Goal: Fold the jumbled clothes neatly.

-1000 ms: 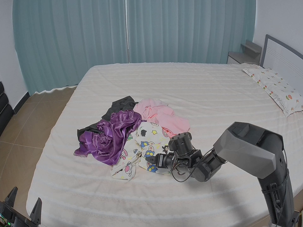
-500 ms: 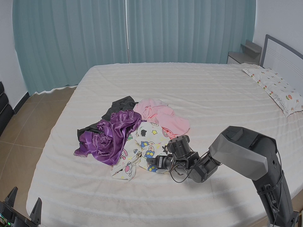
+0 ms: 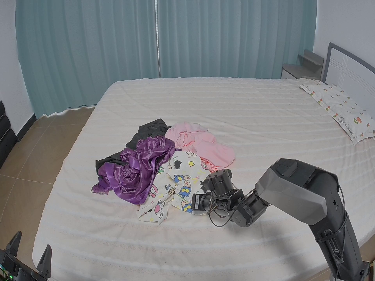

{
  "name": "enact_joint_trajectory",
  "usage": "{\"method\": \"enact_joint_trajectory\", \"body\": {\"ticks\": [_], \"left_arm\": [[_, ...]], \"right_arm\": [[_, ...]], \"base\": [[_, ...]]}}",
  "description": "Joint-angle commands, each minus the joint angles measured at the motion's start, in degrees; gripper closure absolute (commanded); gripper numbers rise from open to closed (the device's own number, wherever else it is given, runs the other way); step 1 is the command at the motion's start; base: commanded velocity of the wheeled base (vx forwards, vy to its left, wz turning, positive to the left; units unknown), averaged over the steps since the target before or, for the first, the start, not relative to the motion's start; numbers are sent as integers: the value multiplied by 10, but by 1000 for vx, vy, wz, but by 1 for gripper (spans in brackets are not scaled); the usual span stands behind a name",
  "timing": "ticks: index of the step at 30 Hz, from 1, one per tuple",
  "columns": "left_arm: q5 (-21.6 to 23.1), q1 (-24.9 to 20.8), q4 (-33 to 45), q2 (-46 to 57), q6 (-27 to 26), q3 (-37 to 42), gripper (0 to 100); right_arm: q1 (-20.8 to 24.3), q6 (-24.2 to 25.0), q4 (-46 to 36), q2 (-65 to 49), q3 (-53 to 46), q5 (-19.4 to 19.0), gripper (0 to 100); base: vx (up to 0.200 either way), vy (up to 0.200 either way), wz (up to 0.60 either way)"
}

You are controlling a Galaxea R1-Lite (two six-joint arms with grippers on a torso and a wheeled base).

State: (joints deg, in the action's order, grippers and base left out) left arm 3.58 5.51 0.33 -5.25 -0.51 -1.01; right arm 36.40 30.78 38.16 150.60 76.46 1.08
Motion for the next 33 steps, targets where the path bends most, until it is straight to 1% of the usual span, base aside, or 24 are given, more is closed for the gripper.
{"method": "enact_joint_trajectory", "body": {"ticks": [1, 4, 5, 11, 15, 19, 24, 25, 30, 32, 33], "left_arm": [[-1, 0, 0, 0, 0, 10, 0], [0, 0, 0, 0, 0, 10, 0], [0, 0, 0, 0, 1, 10, 0], [0, -1, 0, 0, 0, 10, 0], [0, -1, 0, 0, 0, 10, 0], [0, 0, 0, 0, 0, 10, 0], [0, 0, 0, 0, 0, 10, 0], [-1, 0, 0, 0, 0, 10, 0], [0, 0, 0, 0, 0, 10, 0], [0, 0, 0, 0, 0, 10, 0], [0, 0, 0, 0, 0, 10, 0]], "right_arm": [[-1, 6, 7, -24, -27, -1, 100], [-2, 8, 17, -51, -61, -4, 100], [-1, 8, 32, -74, -98, -10, 100], [4, 0, 98, -143, -230, -42, 100], [9, -2, 98, -184, -297, -50, 100], [2, -20, 94, -192, -330, -55, 100], [1, -29, 97, -172, -337, -54, 100], [1, -32, 94, -174, -336, -55, 0], [5, -44, 91, -169, -336, -50, 0], [6, -58, 91, -165, -337, -45, 0], [10, -65, 91, -160, -337, -35, 0]], "base": [[0, 0, 0], [0, 0, 0], [0, 0, 0], [0, 0, 0], [0, 0, 0], [0, 0, 0], [0, 0, 0], [0, 0, 0], [0, 0, 0], [0, 0, 0], [0, 0, 0]]}}
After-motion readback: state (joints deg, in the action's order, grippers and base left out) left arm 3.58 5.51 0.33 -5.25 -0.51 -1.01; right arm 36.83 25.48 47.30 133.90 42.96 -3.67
